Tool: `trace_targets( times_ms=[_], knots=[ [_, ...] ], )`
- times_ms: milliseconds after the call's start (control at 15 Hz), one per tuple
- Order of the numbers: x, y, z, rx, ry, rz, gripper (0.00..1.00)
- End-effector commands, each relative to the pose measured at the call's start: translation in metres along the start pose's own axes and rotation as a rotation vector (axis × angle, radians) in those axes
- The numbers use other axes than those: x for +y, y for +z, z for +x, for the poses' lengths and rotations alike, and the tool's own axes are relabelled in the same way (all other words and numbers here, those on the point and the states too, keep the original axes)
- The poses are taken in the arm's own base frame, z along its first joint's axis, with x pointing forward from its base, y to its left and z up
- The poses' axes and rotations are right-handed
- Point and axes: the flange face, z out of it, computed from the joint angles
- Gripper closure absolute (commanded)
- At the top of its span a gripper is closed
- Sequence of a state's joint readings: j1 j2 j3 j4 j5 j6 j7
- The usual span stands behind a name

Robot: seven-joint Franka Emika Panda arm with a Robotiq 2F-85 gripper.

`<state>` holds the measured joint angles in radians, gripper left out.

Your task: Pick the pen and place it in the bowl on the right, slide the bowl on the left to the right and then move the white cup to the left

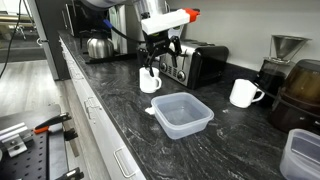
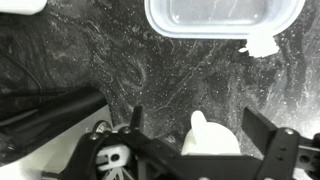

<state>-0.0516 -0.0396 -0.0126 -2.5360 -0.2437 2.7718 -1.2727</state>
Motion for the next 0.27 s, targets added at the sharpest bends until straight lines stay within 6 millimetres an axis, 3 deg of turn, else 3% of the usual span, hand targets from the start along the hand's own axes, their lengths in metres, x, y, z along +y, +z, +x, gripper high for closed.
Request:
trace_targets(
  times_ms=[0, 200],
  knots=[
    [0.0080, -0.0195, -0.0110, -0.049, 0.093, 0.029, 0.00],
    [0.0101, -0.0285, -0.0095, -0.057, 0.136, 0.056, 0.00]
  ],
)
